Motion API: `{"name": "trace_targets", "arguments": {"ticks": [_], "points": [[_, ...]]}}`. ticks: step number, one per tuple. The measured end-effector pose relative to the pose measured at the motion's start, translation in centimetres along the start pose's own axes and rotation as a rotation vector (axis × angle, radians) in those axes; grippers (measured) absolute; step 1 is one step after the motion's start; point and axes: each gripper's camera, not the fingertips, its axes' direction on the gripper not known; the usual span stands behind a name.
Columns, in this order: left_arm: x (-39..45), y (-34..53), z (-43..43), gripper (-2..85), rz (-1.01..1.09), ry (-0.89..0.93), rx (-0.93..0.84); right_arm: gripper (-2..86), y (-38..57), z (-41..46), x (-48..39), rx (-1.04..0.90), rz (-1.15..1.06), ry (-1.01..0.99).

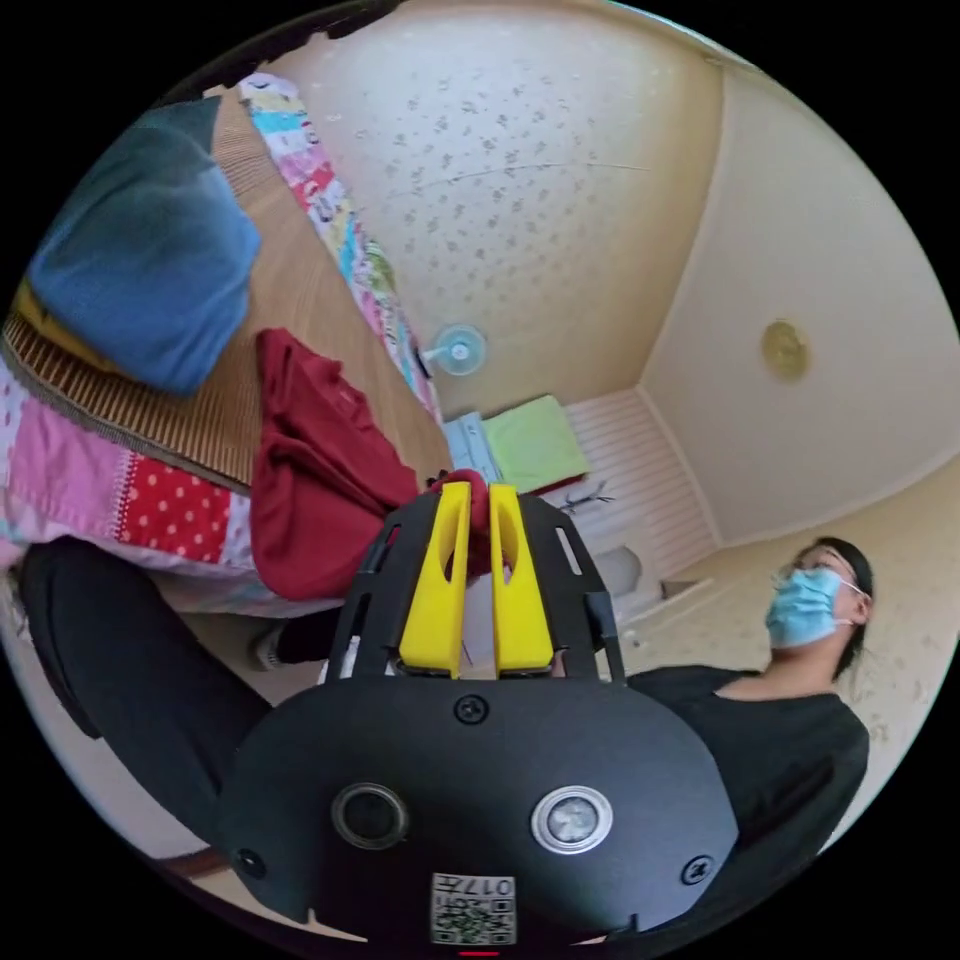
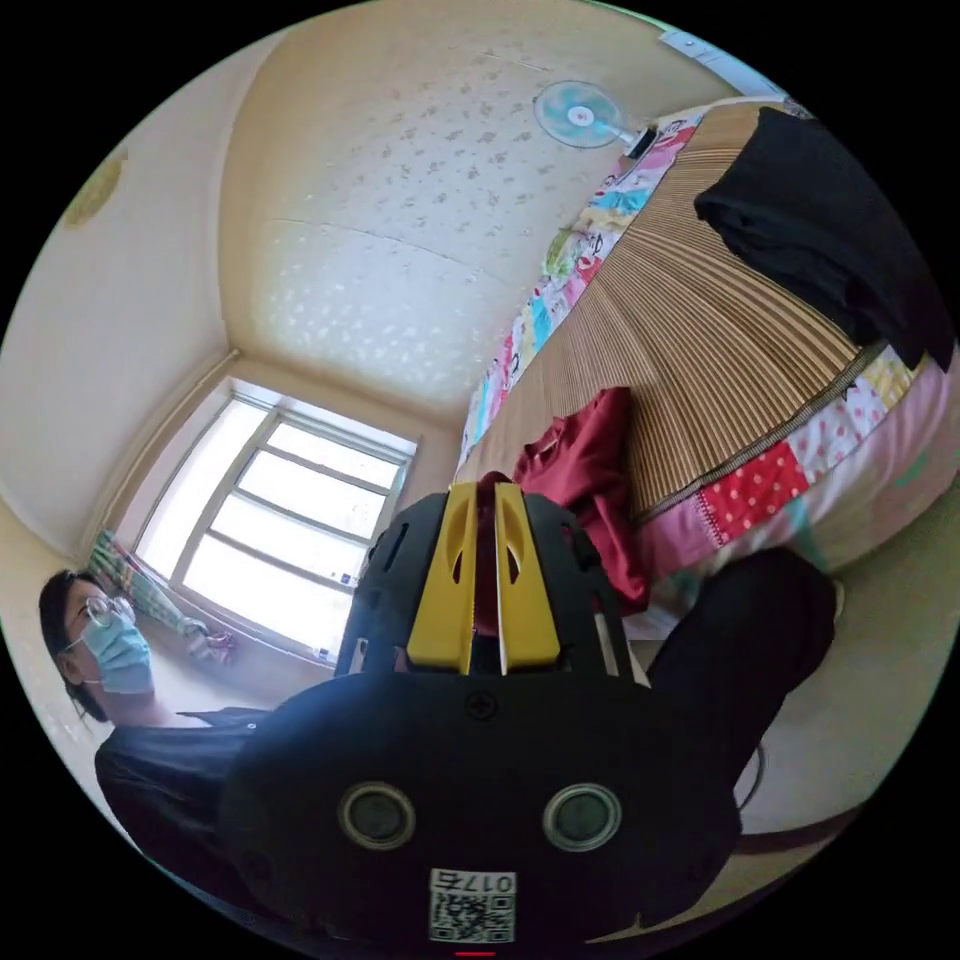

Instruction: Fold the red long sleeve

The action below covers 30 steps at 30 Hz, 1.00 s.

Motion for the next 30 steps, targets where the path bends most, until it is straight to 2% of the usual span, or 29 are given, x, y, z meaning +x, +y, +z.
{"name": "trace_targets", "arguments": {"ticks": [4, 9, 12, 15, 21, 25, 27, 29, 30], "points": [[-3.3, -4.6, 2.5, 4.0, -0.11, 0.004, 0.151, 3.2, -5.6, 6.1, 0.2, 0.048, -0.01, -0.012], [-6.6, -14.7, 7.9, 4.2, -0.209, -0.125, 0.184, 3.7, -15.3, 16.8, -0.4, 0.023, -0.031, 0.158], [-10.1, -20.2, 12.1, 5.8, -0.208, -0.216, 0.216, 4.6, -19.5, 23.5, 1.7, 0.053, -0.009, 0.254], [-12.7, -23.3, 15.4, 9.5, -0.126, -0.32, 0.21, 7.2, -21.8, 29.0, 4.2, 0.0, 0.004, 0.331], [-12.8, -17.7, 15.7, 11.8, 0.041, -0.494, 0.154, 5.8, -18.3, 30.9, 3.1, -0.025, -0.112, 0.379], [-13.7, -9.7, 15.2, 14.1, -0.007, -0.626, 0.066, 2.2, -11.4, 32.7, 0.8, -0.128, -0.256, 0.33], [-15.1, -7.0, 15.6, 14.4, -0.068, -0.62, 0.007, 1.5, -8.9, 34.5, 0.7, -0.202, -0.293, 0.4], [-16.6, -4.7, 16.2, 14.1, -0.131, -0.604, -0.047, 0.9, -6.1, 36.7, 2.1, -0.256, -0.34, 0.617], [-17.3, -3.5, 16.6, 12.8, -0.145, -0.59, -0.059, 0.8, -5.5, 37.1, 2.7, -0.262, -0.358, 0.661]]}}
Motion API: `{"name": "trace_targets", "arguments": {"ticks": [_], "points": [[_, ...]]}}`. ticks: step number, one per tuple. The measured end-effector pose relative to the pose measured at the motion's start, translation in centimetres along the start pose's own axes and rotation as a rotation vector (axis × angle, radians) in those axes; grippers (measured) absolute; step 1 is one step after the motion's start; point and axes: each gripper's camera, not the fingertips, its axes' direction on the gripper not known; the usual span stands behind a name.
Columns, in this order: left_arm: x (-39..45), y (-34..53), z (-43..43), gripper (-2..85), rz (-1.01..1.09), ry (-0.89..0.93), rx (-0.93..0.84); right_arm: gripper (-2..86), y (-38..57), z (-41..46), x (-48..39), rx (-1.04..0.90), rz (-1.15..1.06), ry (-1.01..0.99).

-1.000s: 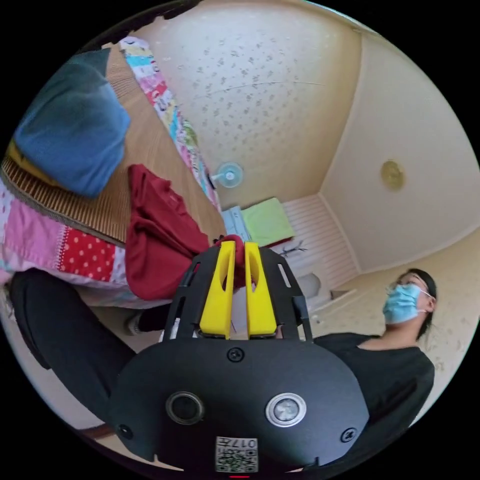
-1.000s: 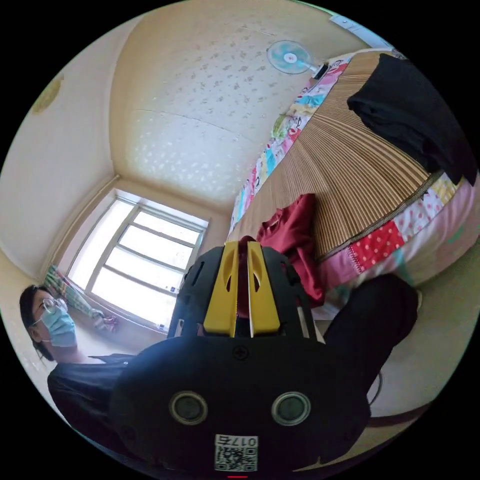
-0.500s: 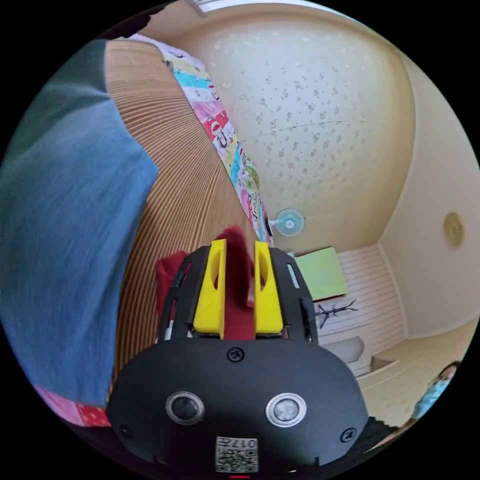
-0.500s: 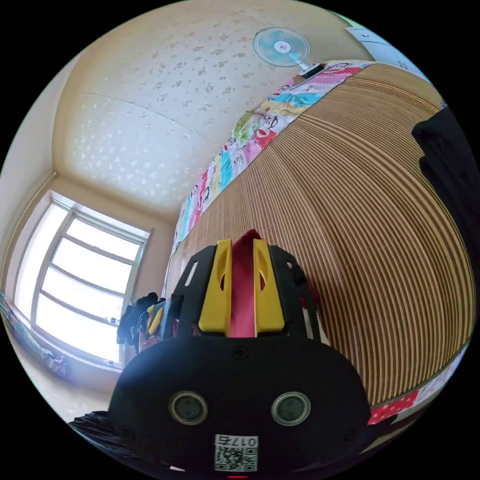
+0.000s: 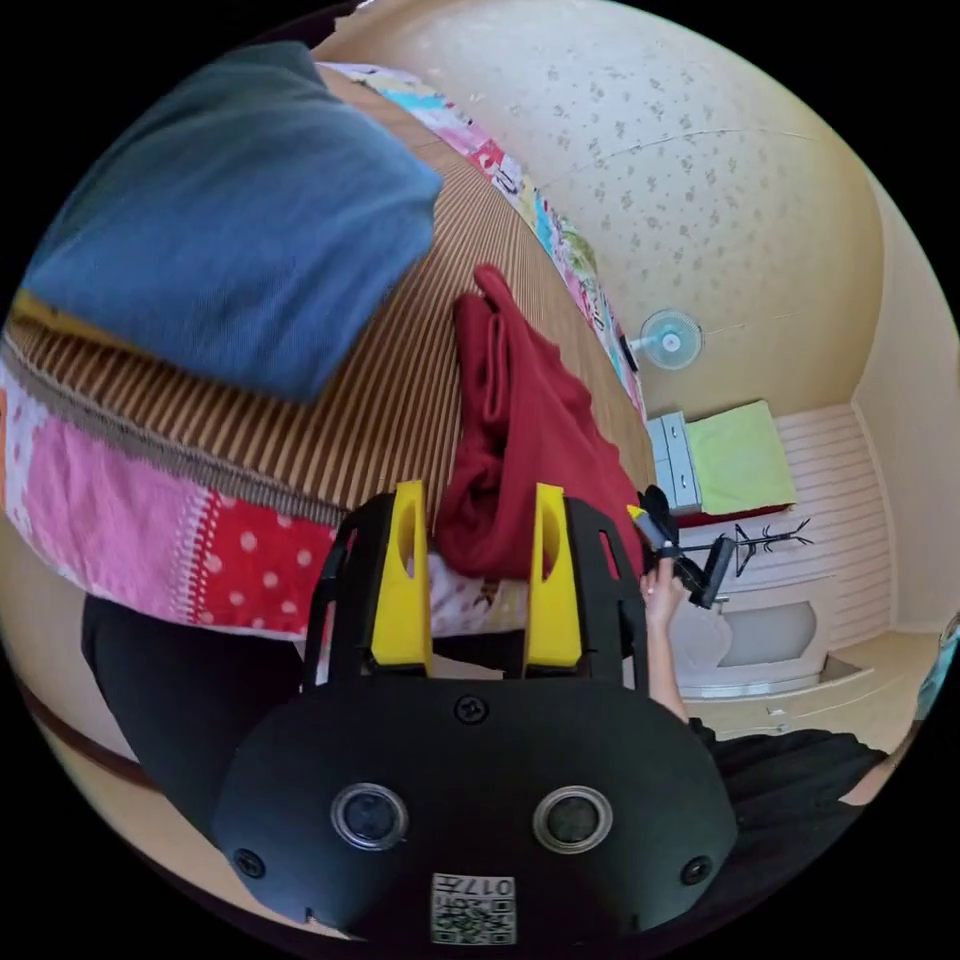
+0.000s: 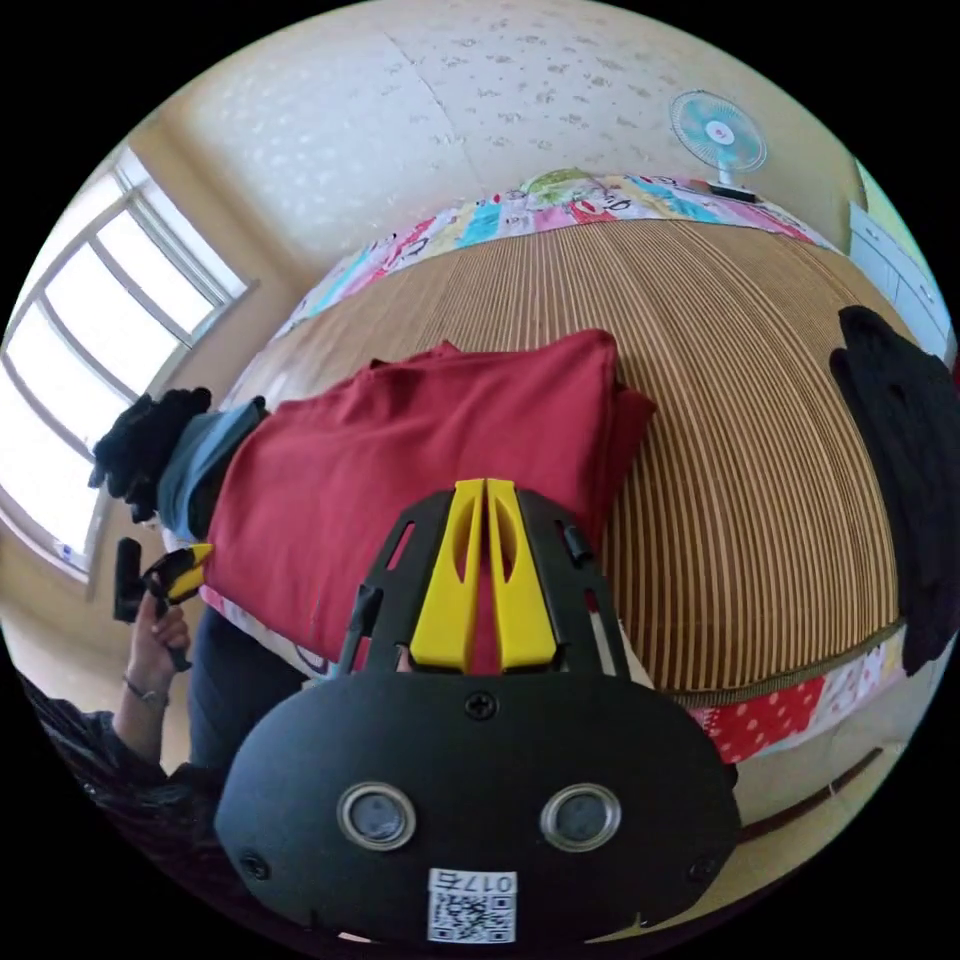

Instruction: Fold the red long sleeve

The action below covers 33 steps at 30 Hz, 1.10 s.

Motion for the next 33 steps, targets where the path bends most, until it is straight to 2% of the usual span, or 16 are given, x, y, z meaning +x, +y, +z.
{"name": "trace_targets", "arguments": {"ticks": [3, 6, 9, 11, 14, 16, 21, 25, 28, 31, 33], "points": [[-0.9, 1.2, 1.2, 8.8, -0.045, 0.028, -0.014, 0.6, 2.5, 2.1, 1.3, 0.074, -0.067, -0.013], [-0.5, 0.5, 1.6, 5.3, -0.072, 0.081, -0.053, 0.7, 1.4, 1.2, 3.8, 0.038, 0.043, -0.155], [4.4, -0.3, 0.5, 5.1, 0.067, 0.128, -0.006, 0.7, 0.8, -1.9, 5.2, 0.039, 0.07, -0.25], [9.0, -0.8, 0.8, 5.0, 0.176, 0.117, 0.007, 0.7, 1.8, -5.9, 6.5, 0.117, 0.064, -0.28], [17.4, -1.1, 4.0, 4.7, 0.376, 0.107, -0.02, 0.7, 3.6, -9.7, 9.7, 0.147, 0.132, -0.283], [23.4, -0.1, 8.7, 4.6, 0.486, 0.095, -0.069, 0.8, 4.8, -11.3, 12.3, 0.145, 0.186, -0.305], [30.6, 4.8, 20.0, 4.9, 0.609, 0.113, -0.201, 1.0, 8.6, -15.0, 19.5, 0.207, 0.336, -0.364], [31.6, 10.0, 28.5, 5.9, 0.647, 0.08, -0.345, 2.6, 10.3, -16.9, 24.4, 0.238, 0.401, -0.414], [29.7, 11.9, 30.7, 8.8, 0.6, 0.079, -0.406, 5.9, 10.1, -17.2, 26.9, 0.257, 0.409, -0.526], [27.4, 11.8, 26.9, 10.0, 0.585, 0.134, -0.296, 9.6, 9.2, -18.0, 28.6, 0.278, 0.403, -0.606], [25.7, 10.7, 23.7, 11.9, 0.561, 0.079, -0.195, 12.1, 7.8, -18.4, 29.4, 0.263, 0.372, -0.644]]}}
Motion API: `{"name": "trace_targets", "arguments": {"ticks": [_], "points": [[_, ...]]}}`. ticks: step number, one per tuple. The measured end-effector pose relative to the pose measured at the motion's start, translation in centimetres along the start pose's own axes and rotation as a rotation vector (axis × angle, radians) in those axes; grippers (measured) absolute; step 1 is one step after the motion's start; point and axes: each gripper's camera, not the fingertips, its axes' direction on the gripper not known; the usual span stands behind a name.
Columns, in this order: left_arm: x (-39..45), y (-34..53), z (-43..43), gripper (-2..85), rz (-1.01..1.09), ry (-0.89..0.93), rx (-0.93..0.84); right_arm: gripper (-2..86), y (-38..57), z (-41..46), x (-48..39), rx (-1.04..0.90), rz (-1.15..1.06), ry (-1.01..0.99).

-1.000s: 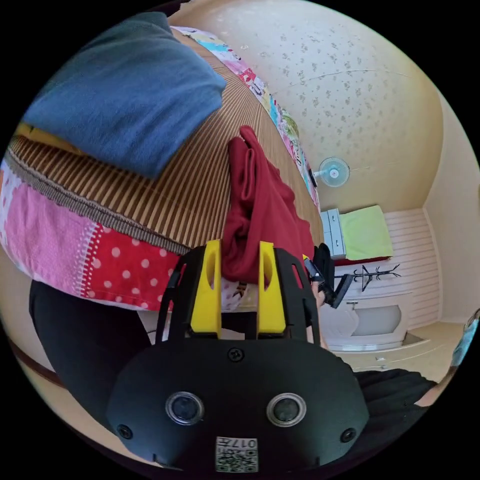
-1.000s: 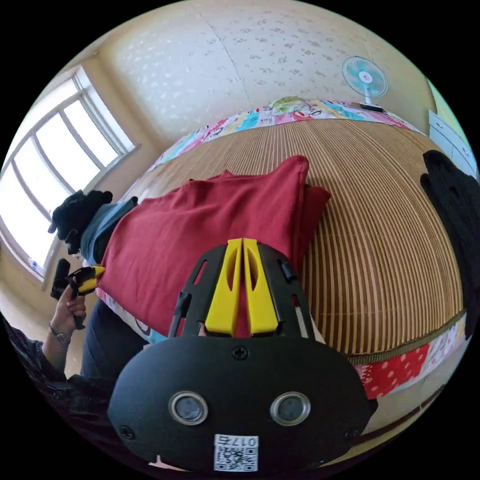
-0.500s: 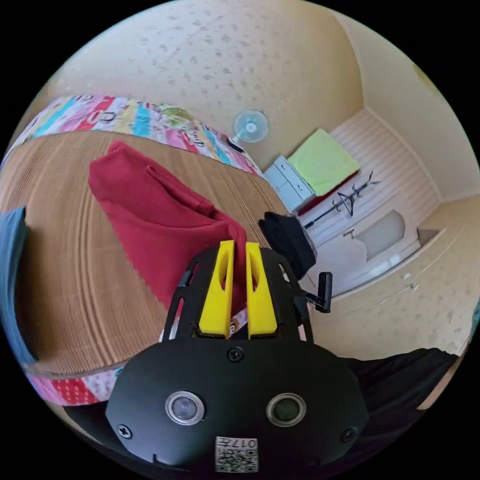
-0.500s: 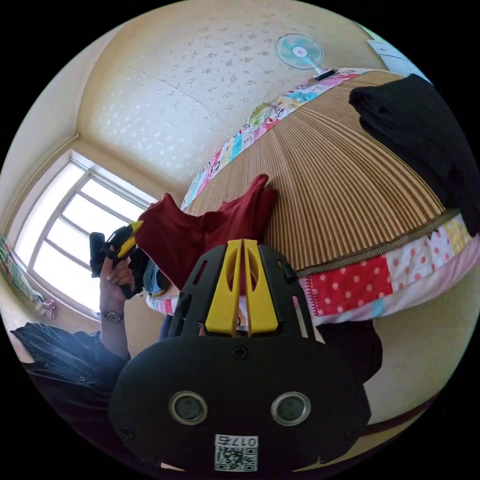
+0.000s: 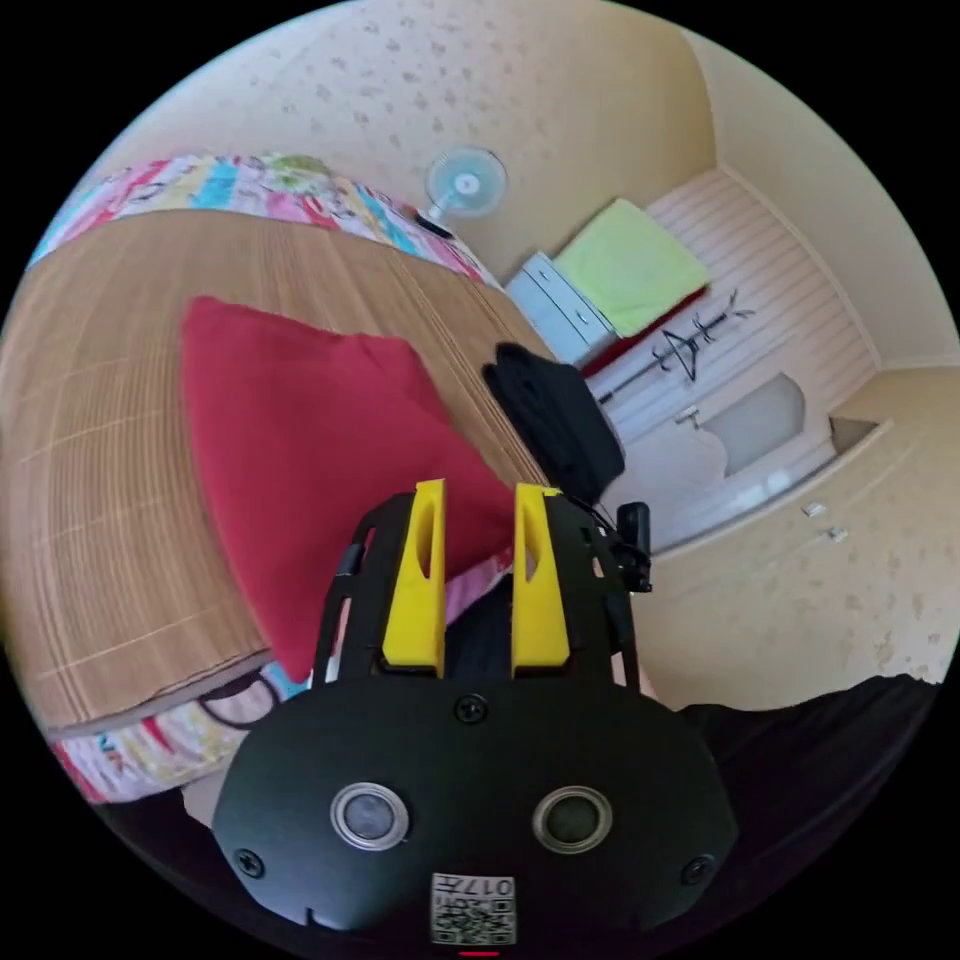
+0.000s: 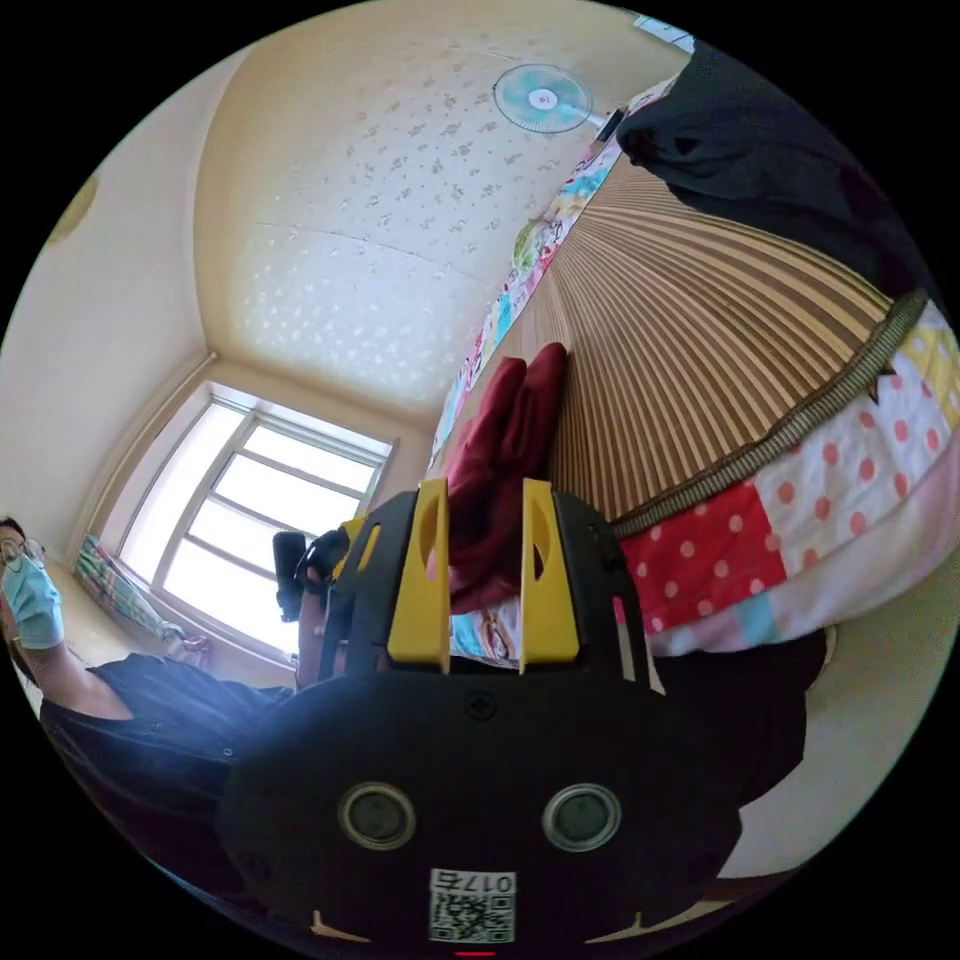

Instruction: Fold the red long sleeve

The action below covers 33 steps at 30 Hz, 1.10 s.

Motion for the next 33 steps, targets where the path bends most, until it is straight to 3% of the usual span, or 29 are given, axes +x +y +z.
{"name": "trace_targets", "arguments": {"ticks": [3, 6, 9, 13, 16, 20, 23, 29, 33], "points": [[-4.5, 0.2, -5.3, 14.8, -0.112, -0.107, 0.146, 19.8, -3.9, 0.7, 0.1, -0.096, -0.019, -0.025], [-11.5, -1.0, -6.0, 17.5, -0.281, -0.025, 0.109, 26.3, -8.3, 2.5, 1.0, -0.225, -0.005, -0.038], [-16.8, -1.5, -3.9, 18.9, -0.415, 0.057, 0.027, 24.0, -11.1, 4.4, 2.0, -0.362, -0.006, -0.067], [-18.4, -1.0, 0.0, 16.4, -0.419, 0.092, -0.097, 17.6, -11.1, 5.9, 4.2, -0.511, 0.075, -0.084], [-20.3, 0.7, 1.1, 14.8, -0.536, 0.234, -0.089, 15.8, -9.4, 3.8, 5.4, -0.393, 0.104, -0.121], [-20.2, 0.9, -2.2, 13.5, -0.514, 0.212, -0.094, 13.0, -7.5, 5.3, 3.5, -0.512, 0.121, -0.207], [-19.6, 1.0, -9.9, 13.4, -0.446, 0.119, 0.025, 12.0, -6.1, 10.2, -1.7, -0.622, 0.006, -0.204], [-21.2, 1.1, -30.4, 13.4, -0.353, -0.054, 0.331, 11.8, -3.6, 24.4, -14.7, -0.659, -0.191, -0.322], [-25.9, 1.8, -42.9, 13.7, -0.396, -0.267, 0.436, 12.8, -1.2, 34.9, -20.0, -0.668, -0.188, -0.347]]}}
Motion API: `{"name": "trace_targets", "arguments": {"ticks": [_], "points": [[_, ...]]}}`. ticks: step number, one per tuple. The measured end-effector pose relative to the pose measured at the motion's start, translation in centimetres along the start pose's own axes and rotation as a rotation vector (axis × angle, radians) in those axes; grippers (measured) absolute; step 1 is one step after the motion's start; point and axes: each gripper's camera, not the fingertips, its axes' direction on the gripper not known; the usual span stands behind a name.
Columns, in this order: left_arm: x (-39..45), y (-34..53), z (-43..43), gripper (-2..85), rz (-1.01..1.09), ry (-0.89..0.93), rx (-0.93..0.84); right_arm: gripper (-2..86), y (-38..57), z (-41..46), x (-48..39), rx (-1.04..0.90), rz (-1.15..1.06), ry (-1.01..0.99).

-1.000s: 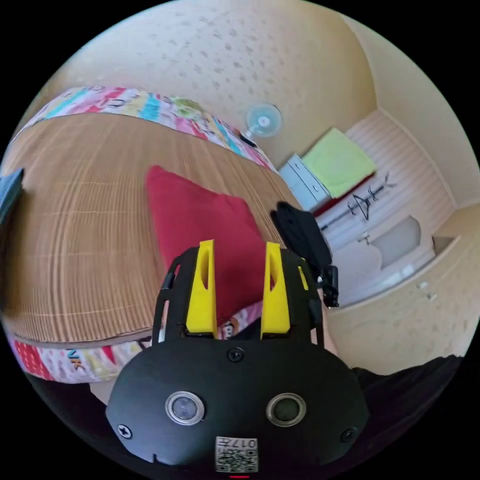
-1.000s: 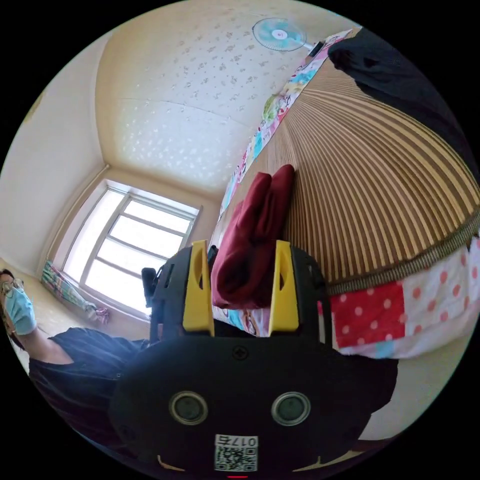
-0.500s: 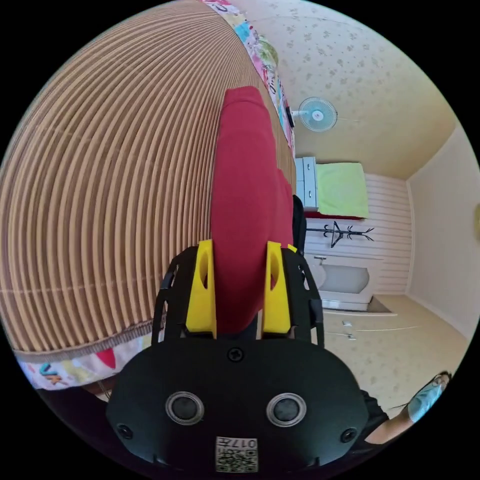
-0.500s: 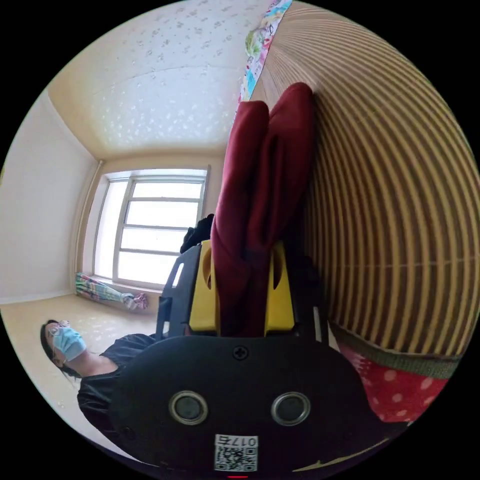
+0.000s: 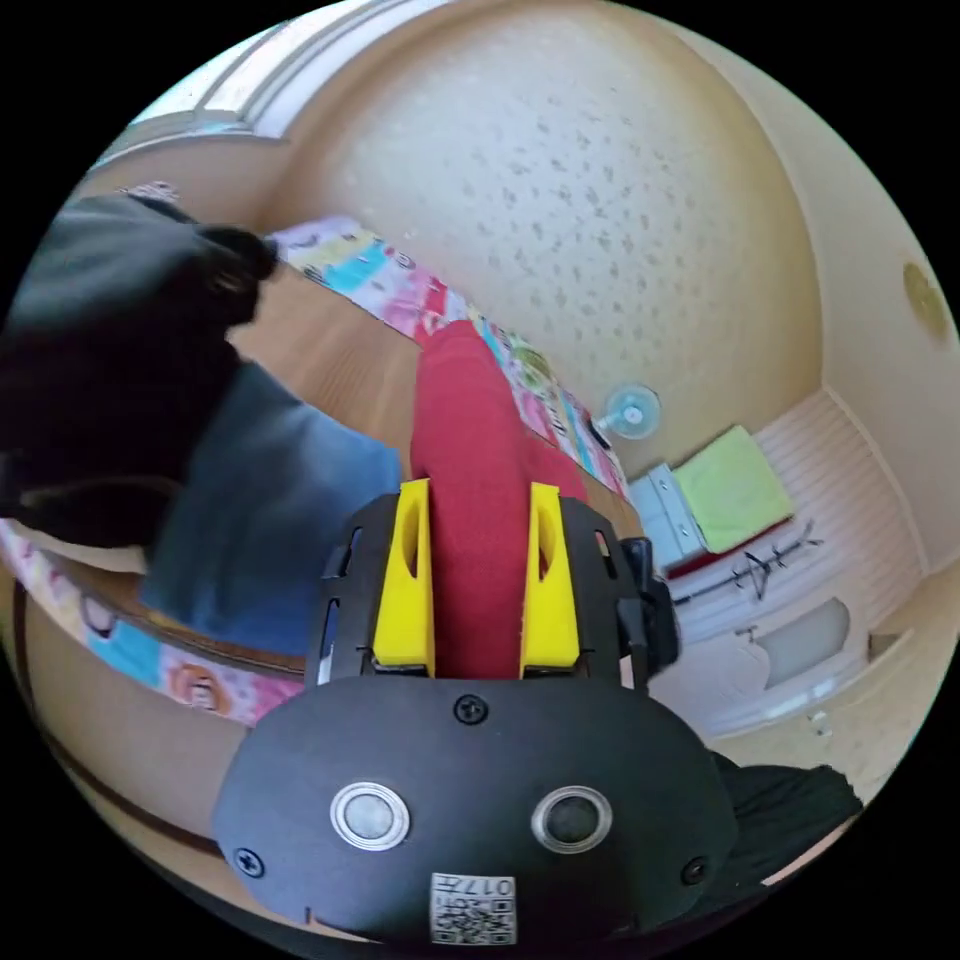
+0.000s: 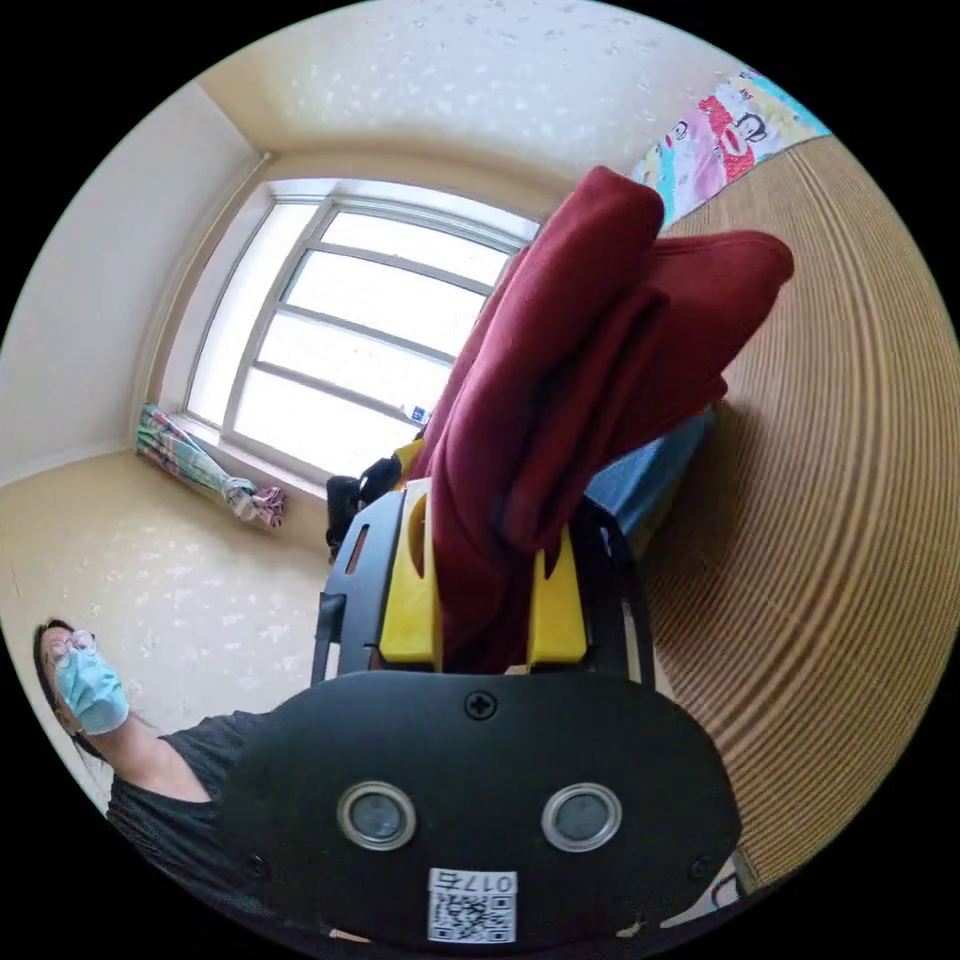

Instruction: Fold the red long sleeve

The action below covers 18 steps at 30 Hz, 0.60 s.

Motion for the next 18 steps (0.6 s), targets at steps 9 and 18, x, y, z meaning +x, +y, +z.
{"name": "trace_targets", "arguments": {"ticks": [9, 18], "points": [[-10.1, 11.1, -3.0, 13.4, -0.081, -0.216, 0.018, 12.7, 0.0, 15.9, 11.7, -0.097, 0.22, 0.053], [-1.5, 24.9, 4.3, 14.2, 0.07, 0.099, -0.168, 3.4, 9.8, 7.6, 8.9, -0.397, 0.015, 0.401]]}}
